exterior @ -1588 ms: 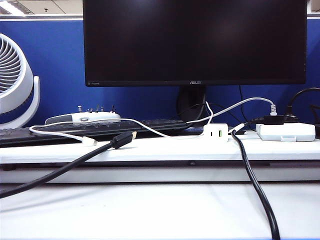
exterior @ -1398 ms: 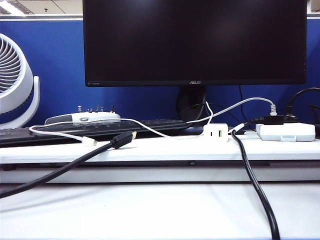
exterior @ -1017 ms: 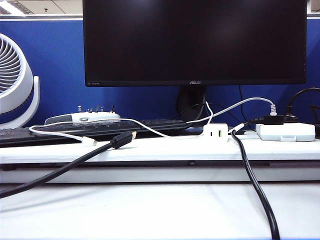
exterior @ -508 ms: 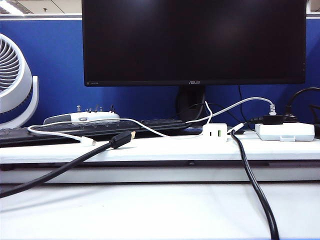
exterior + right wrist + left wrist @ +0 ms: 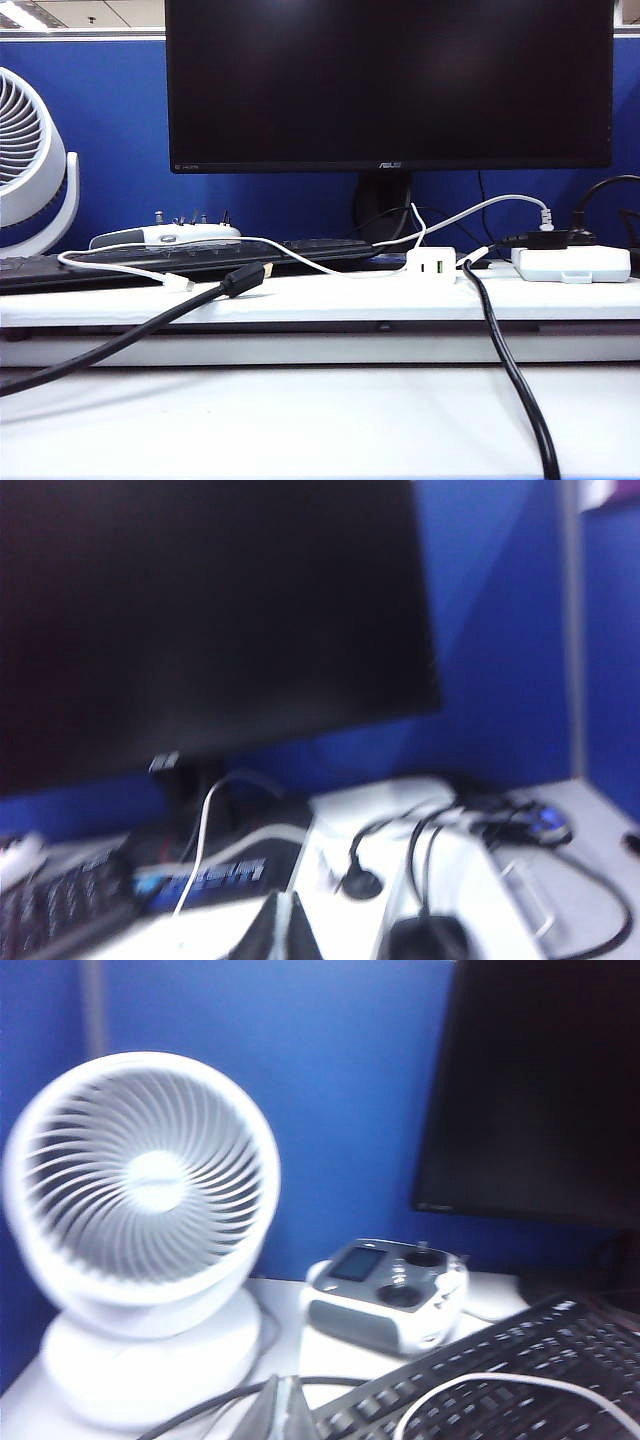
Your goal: Pick up the Type-C charging cable and the charging base, insert one end of the Type-C charger into the corresponding slot on the base, and finally place the plugged-in charger back on the table.
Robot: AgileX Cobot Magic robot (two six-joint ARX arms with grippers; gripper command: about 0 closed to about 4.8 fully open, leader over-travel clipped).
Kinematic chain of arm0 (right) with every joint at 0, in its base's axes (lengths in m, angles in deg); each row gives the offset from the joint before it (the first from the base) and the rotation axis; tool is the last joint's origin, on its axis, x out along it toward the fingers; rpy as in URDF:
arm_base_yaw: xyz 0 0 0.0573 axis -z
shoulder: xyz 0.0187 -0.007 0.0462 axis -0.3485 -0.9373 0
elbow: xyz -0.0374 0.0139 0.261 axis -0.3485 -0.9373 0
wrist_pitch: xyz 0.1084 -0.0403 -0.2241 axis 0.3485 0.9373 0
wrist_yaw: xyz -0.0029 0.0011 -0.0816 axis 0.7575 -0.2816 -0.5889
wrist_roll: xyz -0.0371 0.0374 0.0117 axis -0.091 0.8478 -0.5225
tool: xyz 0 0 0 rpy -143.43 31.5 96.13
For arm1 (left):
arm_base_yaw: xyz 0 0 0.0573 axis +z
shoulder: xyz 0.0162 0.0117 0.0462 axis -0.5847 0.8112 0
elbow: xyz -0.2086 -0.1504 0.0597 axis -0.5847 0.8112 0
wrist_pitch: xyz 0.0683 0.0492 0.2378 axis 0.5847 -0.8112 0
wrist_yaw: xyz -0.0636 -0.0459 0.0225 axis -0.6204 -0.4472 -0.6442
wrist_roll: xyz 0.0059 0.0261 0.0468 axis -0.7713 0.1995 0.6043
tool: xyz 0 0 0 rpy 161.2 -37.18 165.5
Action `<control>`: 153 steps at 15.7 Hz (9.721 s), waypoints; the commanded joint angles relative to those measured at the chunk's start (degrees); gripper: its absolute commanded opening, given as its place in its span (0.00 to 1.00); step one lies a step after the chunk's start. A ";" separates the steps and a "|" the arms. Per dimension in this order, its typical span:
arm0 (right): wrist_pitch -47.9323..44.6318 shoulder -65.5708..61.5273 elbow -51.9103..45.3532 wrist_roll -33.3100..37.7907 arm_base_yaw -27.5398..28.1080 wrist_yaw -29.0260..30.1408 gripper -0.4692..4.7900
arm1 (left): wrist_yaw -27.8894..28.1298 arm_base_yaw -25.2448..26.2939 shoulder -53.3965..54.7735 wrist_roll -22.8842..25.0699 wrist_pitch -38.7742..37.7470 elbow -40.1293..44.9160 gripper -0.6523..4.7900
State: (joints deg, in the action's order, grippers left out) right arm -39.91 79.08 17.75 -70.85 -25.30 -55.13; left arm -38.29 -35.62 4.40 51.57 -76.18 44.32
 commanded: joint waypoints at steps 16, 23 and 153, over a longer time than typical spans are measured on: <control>-10.47 -47.52 38.25 0.39 -0.35 11.13 0.09 | -20.20 -16.00 54.05 25.94 -30.38 -42.36 0.11; -8.52 -50.60 38.49 0.44 -0.39 14.56 0.09 | -2.58 -27.89 67.69 34.77 -38.56 -42.34 0.26; 31.04 -95.82 59.28 24.02 -19.39 8.15 0.65 | -56.37 -27.76 70.66 5.99 -15.98 -73.77 0.11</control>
State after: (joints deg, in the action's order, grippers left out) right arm -8.61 -16.74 76.61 -46.70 -44.62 -46.65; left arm -94.22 -63.27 75.44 57.76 -92.49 -29.30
